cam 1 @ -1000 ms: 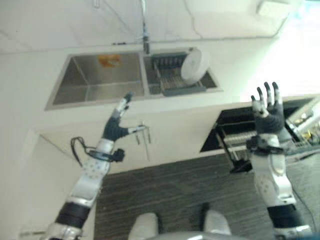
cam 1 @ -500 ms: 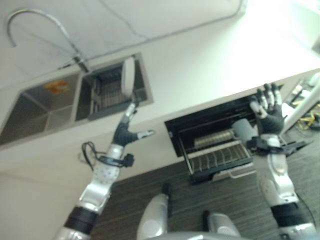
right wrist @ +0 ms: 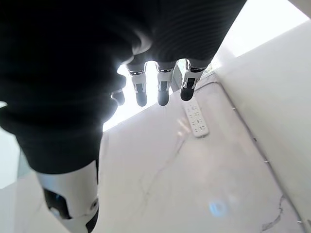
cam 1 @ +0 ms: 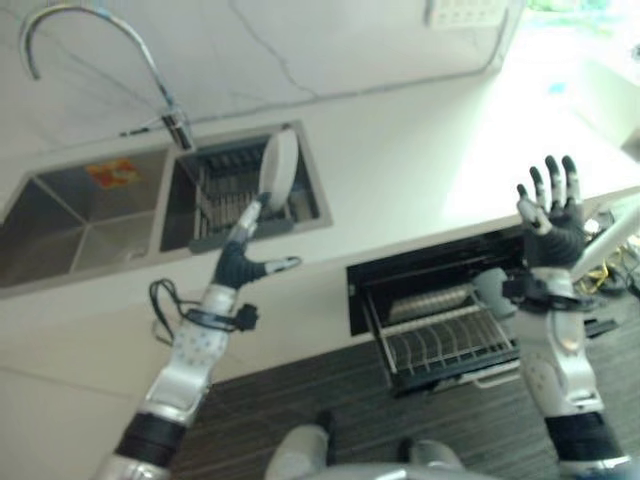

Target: Place the dishes in the dishwasher.

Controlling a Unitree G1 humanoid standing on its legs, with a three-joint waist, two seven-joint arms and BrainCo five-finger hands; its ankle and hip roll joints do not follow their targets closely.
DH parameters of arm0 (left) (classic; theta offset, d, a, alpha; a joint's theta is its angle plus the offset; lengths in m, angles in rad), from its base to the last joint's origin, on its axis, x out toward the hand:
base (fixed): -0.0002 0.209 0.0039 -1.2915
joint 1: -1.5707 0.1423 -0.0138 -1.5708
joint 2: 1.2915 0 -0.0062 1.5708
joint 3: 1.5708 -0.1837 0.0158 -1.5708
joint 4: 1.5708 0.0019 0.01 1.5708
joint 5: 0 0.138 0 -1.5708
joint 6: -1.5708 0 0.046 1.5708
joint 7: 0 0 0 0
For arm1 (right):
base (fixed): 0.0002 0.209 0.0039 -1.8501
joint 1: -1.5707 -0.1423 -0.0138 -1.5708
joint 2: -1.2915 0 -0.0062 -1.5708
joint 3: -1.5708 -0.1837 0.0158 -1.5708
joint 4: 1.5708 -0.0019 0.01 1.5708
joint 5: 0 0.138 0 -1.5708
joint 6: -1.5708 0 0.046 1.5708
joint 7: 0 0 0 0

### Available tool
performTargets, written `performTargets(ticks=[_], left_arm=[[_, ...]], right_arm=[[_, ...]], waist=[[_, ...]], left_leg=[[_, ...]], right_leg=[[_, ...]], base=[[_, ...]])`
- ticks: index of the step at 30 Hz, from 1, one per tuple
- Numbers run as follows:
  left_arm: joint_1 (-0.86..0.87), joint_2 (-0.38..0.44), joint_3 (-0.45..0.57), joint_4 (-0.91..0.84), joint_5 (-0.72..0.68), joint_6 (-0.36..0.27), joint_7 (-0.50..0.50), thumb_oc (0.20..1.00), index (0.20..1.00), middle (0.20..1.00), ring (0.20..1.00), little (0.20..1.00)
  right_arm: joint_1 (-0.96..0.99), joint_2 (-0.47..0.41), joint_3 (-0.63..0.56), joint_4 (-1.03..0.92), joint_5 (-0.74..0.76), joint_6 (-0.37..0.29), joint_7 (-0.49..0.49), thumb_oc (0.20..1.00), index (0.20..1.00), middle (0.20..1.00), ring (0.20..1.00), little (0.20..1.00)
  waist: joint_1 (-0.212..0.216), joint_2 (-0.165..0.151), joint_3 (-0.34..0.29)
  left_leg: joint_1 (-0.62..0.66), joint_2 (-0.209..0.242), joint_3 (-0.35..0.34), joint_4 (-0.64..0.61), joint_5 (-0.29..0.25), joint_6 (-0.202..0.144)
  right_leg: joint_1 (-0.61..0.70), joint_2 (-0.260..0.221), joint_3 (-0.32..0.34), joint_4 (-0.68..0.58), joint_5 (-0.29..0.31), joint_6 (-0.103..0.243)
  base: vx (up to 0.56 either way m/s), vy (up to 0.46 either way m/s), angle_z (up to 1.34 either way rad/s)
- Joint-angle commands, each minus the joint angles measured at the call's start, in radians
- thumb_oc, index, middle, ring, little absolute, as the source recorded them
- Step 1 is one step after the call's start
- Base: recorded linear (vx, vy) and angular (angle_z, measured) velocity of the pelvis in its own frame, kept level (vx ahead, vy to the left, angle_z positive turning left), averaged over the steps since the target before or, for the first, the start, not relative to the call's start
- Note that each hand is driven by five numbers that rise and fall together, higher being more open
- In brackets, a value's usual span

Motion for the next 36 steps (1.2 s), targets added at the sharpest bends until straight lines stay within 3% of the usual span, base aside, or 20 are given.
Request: performTargets(ticks=[1, 4, 6, 10, 15, 18, 20, 25, 27, 29, 34, 36], left_arm=[[-0.006, 0.023, 0.013, -0.058, -0.004, -0.065, -0.028, 1.000, 1.000, 1.000, 1.000, 1.000], [0.020, 0.023, -0.010, -0.082, -0.023, -0.060, -0.073, 1.000, 1.000, 1.000, 1.000, 1.000], [0.031, 0.025, -0.021, -0.077, -0.055, -0.045, -0.108, 1.000, 1.000, 1.000, 1.000, 1.000], [0.047, 0.033, -0.098, -0.026, -0.013, -0.070, -0.161, 1.000, 1.000, 1.000, 1.000, 1.000], [0.084, 0.087, -0.266, 0.161, 0.099, -0.053, -0.210, 1.000, 1.000, 1.000, 1.000, 1.000], [0.081, 0.067, -0.357, 0.357, 0.156, 0.034, -0.220, 1.000, 1.000, 1.000, 1.000, 1.000], [0.069, 0.023, -0.393, 0.517, 0.200, 0.037, -0.189, 1.000, 1.000, 1.000, 1.000, 1.000], [0.060, -0.078, -0.371, 0.909, 0.212, 0.089, -0.101, 1.000, 1.000, 1.000, 1.000, 1.000], [0.044, -0.132, -0.348, 1.090, 0.153, 0.205, -0.116, 1.000, 1.000, 1.000, 1.000, 1.000], [0.044, -0.191, -0.288, 1.257, 0.086, 0.271, -0.119, 1.000, 1.000, 1.000, 1.000, 1.000], [0.086, -0.249, -0.129, 1.360, -0.037, 0.413, -0.105, 1.000, 1.000, 1.000, 1.000, 1.000], [0.102, -0.254, -0.083, 1.370, -0.092, 0.443, -0.100, 1.000, 1.000, 1.000, 1.000, 1.000]], right_arm=[[-0.009, -0.017, -0.006, -0.038, -0.009, -0.039, 0.016, 1.000, 1.000, 1.000, 1.000, 1.000], [-0.040, -0.035, 0.021, -0.030, -0.004, -0.036, 0.031, 1.000, 1.000, 1.000, 1.000, 1.000], [-0.055, -0.036, 0.027, -0.020, -0.016, -0.048, 0.037, 1.000, 1.000, 1.000, 1.000, 1.000], [-0.048, -0.027, 0.023, -0.031, 0.024, -0.055, 0.057, 1.000, 1.000, 1.000, 1.000, 1.000], [-0.053, -0.041, 0.026, -0.006, 0.026, -0.068, 0.032, 1.000, 1.000, 1.000, 1.000, 1.000], [-0.049, -0.059, 0.017, 0.006, 0.009, -0.091, -0.016, 1.000, 1.000, 1.000, 1.000, 1.000], [-0.063, -0.061, 0.014, 0.017, -0.005, -0.098, -0.034, 1.000, 1.000, 1.000, 1.000, 1.000], [-0.050, -0.058, -0.004, -0.005, 0.011, -0.076, -0.015, 1.000, 1.000, 1.000, 1.000, 1.000], [-0.067, -0.053, -0.005, -0.001, 0.007, -0.059, -0.011, 1.000, 1.000, 1.000, 1.000, 1.000], [-0.106, -0.049, 0.003, 0.003, -0.006, -0.034, -0.028, 1.000, 1.000, 1.000, 1.000, 1.000], [-0.100, -0.036, -0.029, -0.028, 0.012, 0.005, -0.053, 1.000, 1.000, 1.000, 1.000, 1.000], [-0.092, -0.024, -0.033, -0.034, 0.040, 0.014, -0.041, 1.000, 1.000, 1.000, 1.000, 1.000]], waist=[[0.007, -0.018, -0.026], [0.044, -0.033, 0.011], [0.054, -0.025, 0.012], [0.048, -0.018, 0.007], [0.035, -0.010, 0.001], [0.020, -0.010, -0.013], [0.009, -0.011, -0.015], [-0.022, -0.016, -0.021], [-0.027, -0.019, -0.022], [-0.021, -0.026, -0.019], [-0.007, -0.054, -0.022], [0.003, -0.059, -0.019]], left_leg=[[-0.001, 0.027, -0.020, 0.053, -0.064, -0.026], [0.022, -0.025, -0.126, 0.053, -0.028, -0.018], [0.023, -0.031, -0.149, 0.053, -0.040, -0.009], [0.016, -0.024, -0.122, 0.053, -0.060, 0.003], [-0.017, 0.045, -0.009, 0.053, -0.076, -0.010], [-0.049, 0.086, 0.053, 0.053, -0.061, -0.030], [-0.061, 0.102, 0.075, 0.053, -0.053, -0.036], [-0.049, 0.116, 0.108, 0.053, -0.055, -0.032], [-0.043, 0.113, 0.111, 0.053, -0.060, -0.028], [-0.032, 0.101, 0.110, 0.053, -0.067, -0.021], [-0.006, 0.054, 0.104, 0.053, -0.100, 0.025], [0.003, 0.053, 0.112, 0.053, -0.105, 0.036]], right_leg=[[0.006, 0.018, 0.021, -0.064, 0.083, 0.016], [0.027, 0.034, 0.083, -0.064, 0.099, -0.005], [0.036, 0.040, 0.089, -0.064, 0.092, -0.001], [0.028, 0.017, 0.052, -0.064, 0.102, 0.022], [0.021, -0.017, -0.029, -0.064, 0.087, 0.036], [0.017, -0.042, -0.089, -0.064, 0.074, 0.044], [0.014, -0.055, -0.107, -0.064, 0.076, 0.050], [0.012, -0.069, -0.088, -0.064, 0.083, 0.063], [0.012, -0.078, -0.079, -0.064, 0.085, 0.070], [0.008, -0.090, -0.067, -0.064, 0.094, 0.078], [0.004, -0.095, -0.023, -0.064, 0.121, 0.093], [0.009, -0.083, -0.050, -0.064, 0.133, 0.093]], base=[[0.00, 0.000, 0.00], [-0.02, 0.090, -0.16], [-0.03, 0.172, -0.69], [-0.01, 0.094, -0.15], [-0.01, -0.004, 0.39], [-0.01, 0.031, 0.88], [0.00, 0.069, 0.69], [0.05, 0.095, -0.03], [0.06, 0.120, -0.13], [0.07, 0.141, -0.34], [0.11, 0.092, -0.14], [0.05, -0.052, -0.11]])
